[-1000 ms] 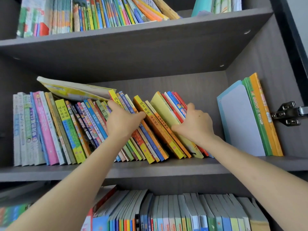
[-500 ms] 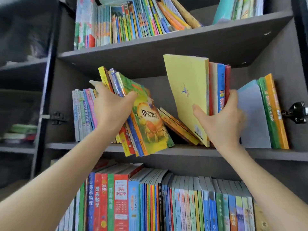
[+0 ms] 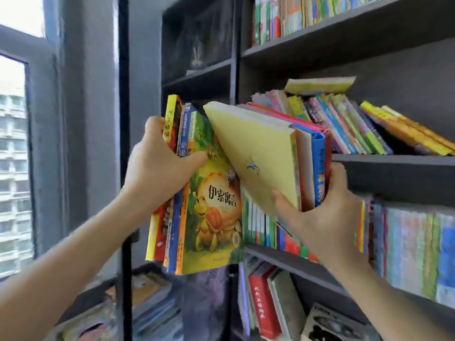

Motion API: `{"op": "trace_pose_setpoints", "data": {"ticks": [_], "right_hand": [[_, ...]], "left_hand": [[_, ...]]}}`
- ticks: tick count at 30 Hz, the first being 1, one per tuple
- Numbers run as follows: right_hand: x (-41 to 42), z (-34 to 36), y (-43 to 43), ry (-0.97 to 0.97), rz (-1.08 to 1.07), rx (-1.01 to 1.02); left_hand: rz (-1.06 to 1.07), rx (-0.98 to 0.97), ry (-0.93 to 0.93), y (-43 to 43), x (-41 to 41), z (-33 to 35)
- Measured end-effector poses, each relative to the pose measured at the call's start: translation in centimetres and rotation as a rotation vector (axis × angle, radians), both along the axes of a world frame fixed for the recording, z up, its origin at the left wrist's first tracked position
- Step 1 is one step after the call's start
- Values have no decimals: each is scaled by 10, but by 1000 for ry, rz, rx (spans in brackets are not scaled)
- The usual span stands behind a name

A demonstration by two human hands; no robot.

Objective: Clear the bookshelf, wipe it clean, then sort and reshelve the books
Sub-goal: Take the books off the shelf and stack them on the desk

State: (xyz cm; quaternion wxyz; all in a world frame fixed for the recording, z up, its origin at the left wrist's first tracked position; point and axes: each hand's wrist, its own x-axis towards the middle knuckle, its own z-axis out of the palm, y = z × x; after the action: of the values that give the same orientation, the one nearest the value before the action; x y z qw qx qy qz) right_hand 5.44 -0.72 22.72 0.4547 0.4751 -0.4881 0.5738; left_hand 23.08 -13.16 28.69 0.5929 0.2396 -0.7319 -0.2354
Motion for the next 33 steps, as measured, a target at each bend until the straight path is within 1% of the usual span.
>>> {"op": "trace_pose_setpoints", "data": {"ticks": [4,6,10,15,18,23,26,29,33], "right_hand": [[94,-43,-39,-45,114,129],[139,-66,-57,-85,204,202],[214,-98,-92,-204,385,345],[279,-141,-149,-345,530,523],[304,-171,-191,-397,581,637],[314,-225,-272,-546,617,803],[310,-255,-318,-629,597,891],[303,-281,-358,-751,546,926],[288,-308,-406,-862,442,990]], "left_hand": [[132,83,-100,-25,99,-38],[197,139,-147,-37,150,-57],[287,253,-202,-61,234,-91],[387,369,-248,-100,305,-136],[462,403,-282,-130,327,-170],[557,477,-312,-192,340,-229],[613,534,-315,-230,336,-261],[661,596,-325,-265,327,-290],[655,685,-335,-312,314,-330]]}}
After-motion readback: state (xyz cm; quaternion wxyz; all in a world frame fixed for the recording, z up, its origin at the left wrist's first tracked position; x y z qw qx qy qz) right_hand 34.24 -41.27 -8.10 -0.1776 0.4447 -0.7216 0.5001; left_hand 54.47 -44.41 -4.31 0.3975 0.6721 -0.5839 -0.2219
